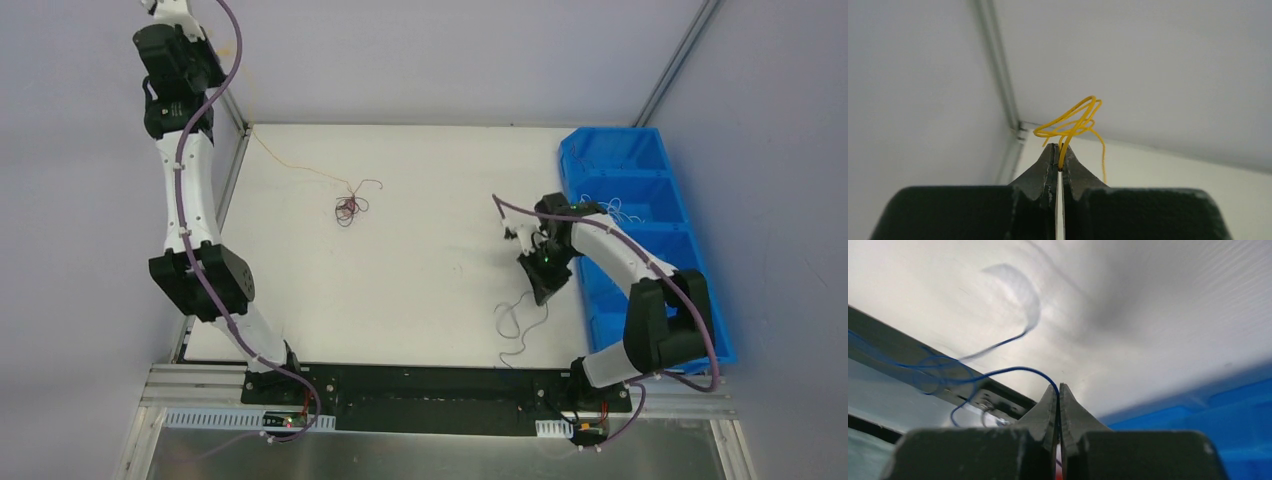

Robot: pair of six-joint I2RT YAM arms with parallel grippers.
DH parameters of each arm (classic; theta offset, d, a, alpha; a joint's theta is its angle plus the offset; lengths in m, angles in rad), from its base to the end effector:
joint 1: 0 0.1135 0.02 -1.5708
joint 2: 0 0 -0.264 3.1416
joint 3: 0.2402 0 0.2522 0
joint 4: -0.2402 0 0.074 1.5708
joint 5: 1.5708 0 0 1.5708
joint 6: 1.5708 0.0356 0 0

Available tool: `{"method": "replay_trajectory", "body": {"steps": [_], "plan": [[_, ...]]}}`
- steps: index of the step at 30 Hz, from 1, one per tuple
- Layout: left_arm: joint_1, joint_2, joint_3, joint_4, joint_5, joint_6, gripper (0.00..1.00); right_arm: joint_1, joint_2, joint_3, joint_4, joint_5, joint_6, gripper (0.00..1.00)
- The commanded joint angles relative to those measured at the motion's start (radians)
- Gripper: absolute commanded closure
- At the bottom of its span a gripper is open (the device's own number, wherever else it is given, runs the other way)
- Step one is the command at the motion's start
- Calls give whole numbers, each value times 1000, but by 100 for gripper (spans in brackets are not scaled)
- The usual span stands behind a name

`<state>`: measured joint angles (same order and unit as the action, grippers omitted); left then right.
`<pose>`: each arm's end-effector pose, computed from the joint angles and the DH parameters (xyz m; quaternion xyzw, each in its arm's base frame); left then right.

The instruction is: Untangle the cables

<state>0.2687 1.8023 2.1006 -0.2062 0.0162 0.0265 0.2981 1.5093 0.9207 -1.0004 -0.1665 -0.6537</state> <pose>0.3918 0.1073 0.5099 -0.0755 0.6696 0.1033 0.7317 0.2266 0.0758 0.1818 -0.4559 0.8861 0.0834 0.0058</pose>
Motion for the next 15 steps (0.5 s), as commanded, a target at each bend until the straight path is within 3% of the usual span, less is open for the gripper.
{"method": "replay_trajectory", "body": {"steps": [1,5,11,15], "plan": [[-50,-226,-192,101,540,-261,100,-20,-148,264,-22,-329,108,100],[-126,-338,-308,104,690,-348,100,-22,-223,376,27,-437,193,100],[-227,-471,-522,54,849,-432,100,-57,-262,535,83,-431,268,100],[-367,-523,-671,13,903,-429,100,-135,-253,667,-4,-459,270,100]]}}
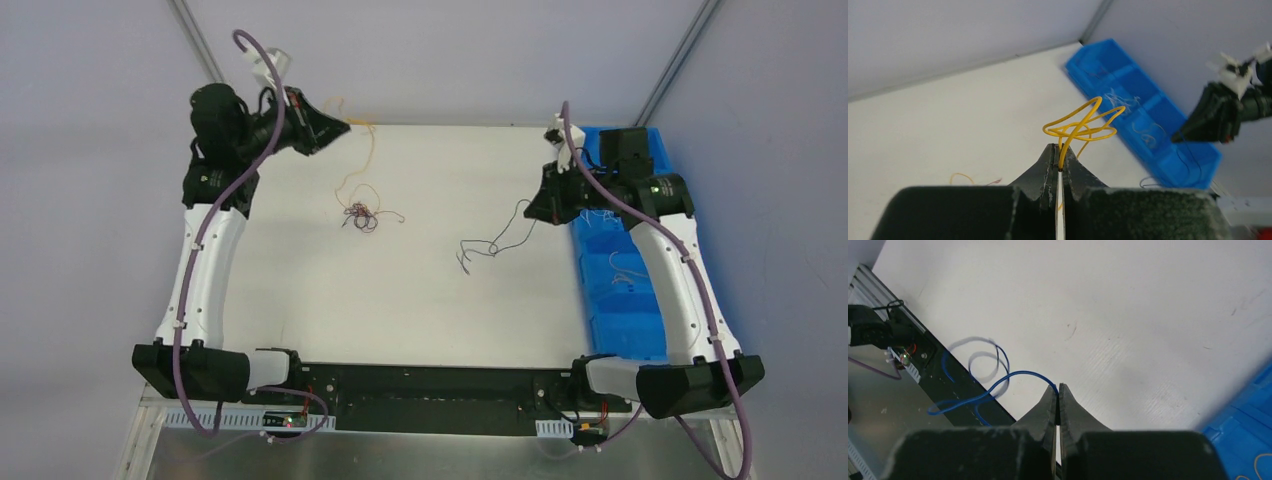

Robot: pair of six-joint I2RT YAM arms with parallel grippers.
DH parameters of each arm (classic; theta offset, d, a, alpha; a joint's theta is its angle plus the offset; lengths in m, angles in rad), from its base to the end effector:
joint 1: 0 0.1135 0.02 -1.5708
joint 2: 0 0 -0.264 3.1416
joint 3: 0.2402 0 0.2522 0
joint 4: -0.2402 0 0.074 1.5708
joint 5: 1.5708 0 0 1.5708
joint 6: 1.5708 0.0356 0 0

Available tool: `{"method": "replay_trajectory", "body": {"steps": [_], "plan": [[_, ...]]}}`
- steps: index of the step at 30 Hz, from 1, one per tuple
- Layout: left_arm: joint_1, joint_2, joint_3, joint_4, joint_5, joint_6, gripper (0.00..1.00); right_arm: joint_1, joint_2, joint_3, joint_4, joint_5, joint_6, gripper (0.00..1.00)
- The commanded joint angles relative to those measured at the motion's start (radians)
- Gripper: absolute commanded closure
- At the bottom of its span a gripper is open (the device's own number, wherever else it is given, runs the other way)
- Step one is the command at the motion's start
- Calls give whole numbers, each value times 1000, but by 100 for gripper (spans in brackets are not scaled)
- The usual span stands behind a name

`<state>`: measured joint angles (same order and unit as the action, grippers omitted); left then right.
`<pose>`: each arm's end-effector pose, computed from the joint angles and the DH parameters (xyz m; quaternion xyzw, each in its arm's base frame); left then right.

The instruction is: Untangle the cables

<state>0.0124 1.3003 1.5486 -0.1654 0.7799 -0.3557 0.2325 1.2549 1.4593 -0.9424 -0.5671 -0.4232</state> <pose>0.2714 -0.0217 0.4945 0.1604 0.6670 -0.3699 0.6266 0.2317 0.0745 0.4029 -0.3899 0.7948 0.2177 0.4109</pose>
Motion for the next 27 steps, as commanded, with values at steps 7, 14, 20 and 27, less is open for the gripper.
{"method": "replay_trajectory", "body": {"steps": [7,14,20,27], "plan": [[-371,-31,-244,-55,159,19,100,-381,44,379,-514,-57,-285,100],[-466,56,-232,-55,129,75,100,-816,29,365,-726,41,-693,100],[-466,113,-210,-58,126,90,100,-1126,45,296,-725,92,-942,100],[-466,152,-198,-84,108,113,100,-1390,137,252,-724,135,-1149,100]]}}
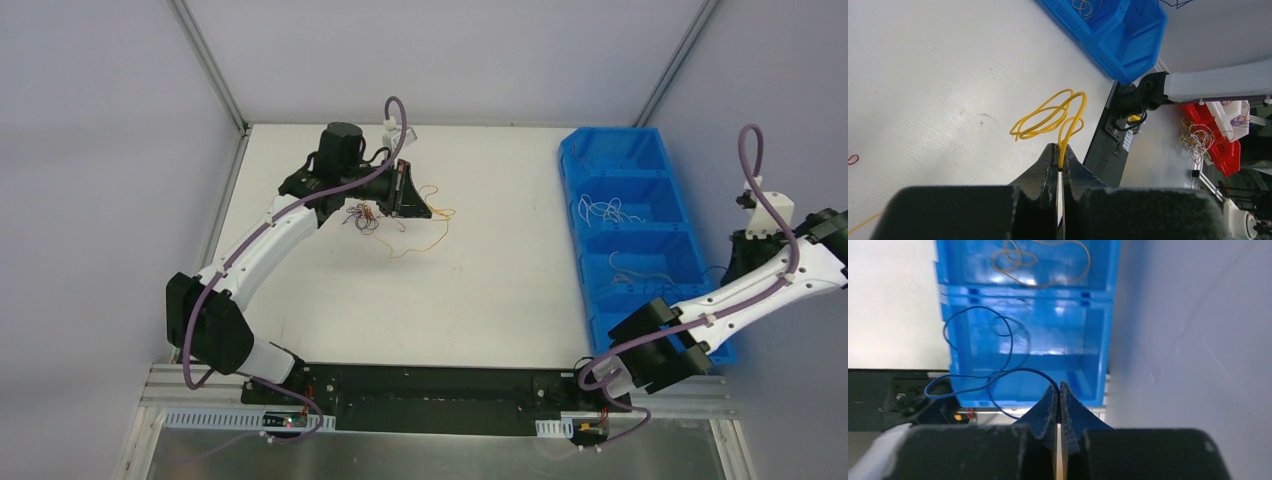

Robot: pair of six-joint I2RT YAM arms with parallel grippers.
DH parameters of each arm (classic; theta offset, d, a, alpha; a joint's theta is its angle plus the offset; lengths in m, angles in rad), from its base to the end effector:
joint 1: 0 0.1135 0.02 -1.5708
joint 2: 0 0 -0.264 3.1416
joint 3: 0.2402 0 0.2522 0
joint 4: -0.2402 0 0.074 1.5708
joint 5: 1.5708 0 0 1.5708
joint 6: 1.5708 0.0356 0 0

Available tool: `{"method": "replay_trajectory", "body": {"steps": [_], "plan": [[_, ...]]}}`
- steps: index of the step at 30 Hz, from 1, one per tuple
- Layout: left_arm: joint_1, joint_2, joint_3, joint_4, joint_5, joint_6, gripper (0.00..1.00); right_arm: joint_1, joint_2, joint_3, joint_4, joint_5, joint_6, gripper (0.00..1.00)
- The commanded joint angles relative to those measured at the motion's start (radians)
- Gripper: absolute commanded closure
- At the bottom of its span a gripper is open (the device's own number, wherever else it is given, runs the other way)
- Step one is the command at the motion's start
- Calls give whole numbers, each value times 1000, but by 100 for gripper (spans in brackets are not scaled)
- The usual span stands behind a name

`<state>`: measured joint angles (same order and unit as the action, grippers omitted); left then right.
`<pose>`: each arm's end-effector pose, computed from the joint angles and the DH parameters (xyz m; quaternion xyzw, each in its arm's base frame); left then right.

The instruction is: Untangle the cables

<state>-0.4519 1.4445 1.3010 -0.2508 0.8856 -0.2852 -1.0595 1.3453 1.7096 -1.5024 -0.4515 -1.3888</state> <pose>0.2820 -0.1675 0.3627 0.2995 0.7293 -0.5131 0.3393 0.1177 -0.1781 0.4179 -0.2034 0.9312 -0.1225 0.2767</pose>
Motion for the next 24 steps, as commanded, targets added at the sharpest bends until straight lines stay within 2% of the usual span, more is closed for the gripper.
{"method": "replay_trajectory", "body": {"steps": [1,6,7,8,11,12,14,17,19,21,24], "plan": [[-2,12,51,-2,-2,42,100,-116,57,-2,-161,22,-198,100],[-2,45,81,-8,-5,29,100,-126,41,-115,-75,43,-200,100],[-2,50,88,-10,-4,29,100,-119,25,-148,-56,45,-197,97],[-2,53,98,-13,-3,29,100,-107,7,-182,-32,48,-191,90],[-2,54,125,-22,18,27,100,-50,-42,-267,39,66,-144,49],[-5,53,137,-24,31,27,100,-33,-53,-274,40,61,-128,39],[-19,51,175,-26,51,27,100,22,-74,-265,23,33,-88,27],[-73,64,285,-27,75,30,100,153,-90,-233,-37,-51,-7,21],[-126,100,418,-27,91,30,100,265,-101,-227,-33,-132,74,18],[-179,156,636,-26,110,16,100,380,-104,-225,9,-201,176,17],[-182,243,909,-17,109,-95,100,503,-97,-214,110,-268,323,16]]}}
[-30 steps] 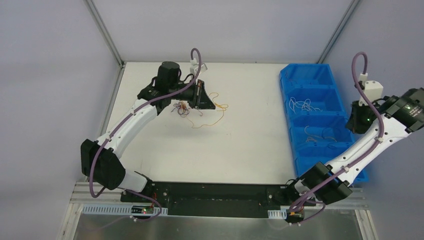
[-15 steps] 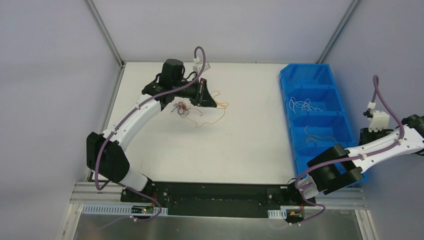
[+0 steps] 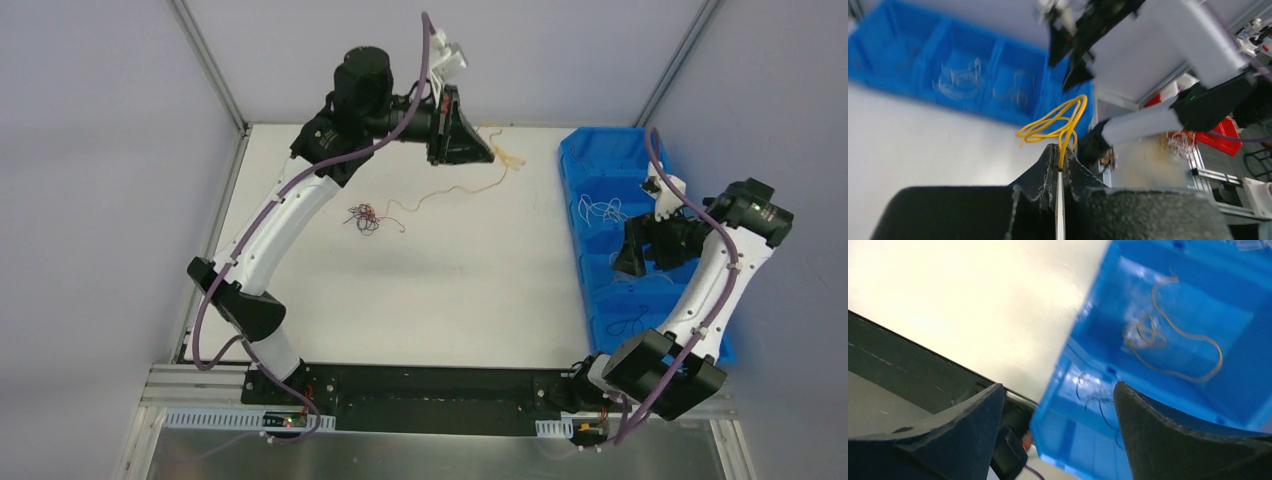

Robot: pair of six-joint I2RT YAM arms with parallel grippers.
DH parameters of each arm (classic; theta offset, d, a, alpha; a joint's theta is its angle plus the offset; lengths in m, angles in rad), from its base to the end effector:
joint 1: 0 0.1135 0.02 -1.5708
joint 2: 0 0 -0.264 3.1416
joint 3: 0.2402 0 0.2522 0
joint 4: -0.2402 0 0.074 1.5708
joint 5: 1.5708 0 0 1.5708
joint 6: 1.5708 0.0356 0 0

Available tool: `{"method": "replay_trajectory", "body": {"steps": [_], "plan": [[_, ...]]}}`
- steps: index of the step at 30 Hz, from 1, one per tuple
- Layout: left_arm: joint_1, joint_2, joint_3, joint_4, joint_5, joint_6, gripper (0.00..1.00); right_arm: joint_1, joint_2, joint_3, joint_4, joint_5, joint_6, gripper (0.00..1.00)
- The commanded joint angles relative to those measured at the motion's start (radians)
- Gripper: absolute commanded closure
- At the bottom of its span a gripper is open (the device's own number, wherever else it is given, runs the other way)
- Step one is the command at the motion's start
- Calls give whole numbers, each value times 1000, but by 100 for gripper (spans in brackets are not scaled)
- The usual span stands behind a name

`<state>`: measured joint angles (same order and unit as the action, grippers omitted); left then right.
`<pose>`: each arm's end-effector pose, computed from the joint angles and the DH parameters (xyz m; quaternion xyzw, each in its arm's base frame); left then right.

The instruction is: Untangle the cables

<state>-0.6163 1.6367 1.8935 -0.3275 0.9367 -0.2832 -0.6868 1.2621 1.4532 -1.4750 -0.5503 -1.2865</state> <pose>0.2722 -0.2280 0.4905 0.4117 0.5928 -0.5619 0.4042 0.1652 -0.1114 0.3704 -0.3184 0.8985 0.0335 0.3002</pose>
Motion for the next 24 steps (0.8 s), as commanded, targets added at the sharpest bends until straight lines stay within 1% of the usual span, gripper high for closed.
{"method": "replay_trajectory", "body": {"steps": [1,3,4,6,8,10,12,15,17,19,21,22,23,24], "plan": [[-4,63,360,61,53,-133,100,162,-10,46,113,-176,266,16],[40,48,366,77,25,-197,100,219,-3,46,161,-192,356,16],[75,26,329,102,5,-233,100,235,3,42,176,-203,382,16],[160,-31,205,182,-33,-318,100,268,11,25,203,-225,425,17],[247,-113,28,203,-78,-358,100,314,14,-6,243,-233,472,17],[313,-188,-187,175,-101,-316,100,377,12,-41,297,-238,523,17],[372,-245,-384,103,-142,-233,100,453,10,-78,361,-231,578,18],[490,-275,-595,50,-256,-192,100,582,21,-132,467,-208,647,21],[548,-254,-669,32,-318,-160,100,673,38,-169,538,-190,695,25],[564,-213,-707,12,-356,-87,100,765,68,-211,608,-170,721,28],[567,-161,-722,-7,-397,-50,100,846,112,-231,652,-154,740,32],[570,-129,-721,-18,-397,-31,94,884,137,-233,666,-147,753,33],[571,-98,-708,-51,-405,-22,82,928,163,-231,680,-141,766,34],[578,-74,-696,-75,-376,-25,71,953,187,-227,692,-135,782,35]]}}
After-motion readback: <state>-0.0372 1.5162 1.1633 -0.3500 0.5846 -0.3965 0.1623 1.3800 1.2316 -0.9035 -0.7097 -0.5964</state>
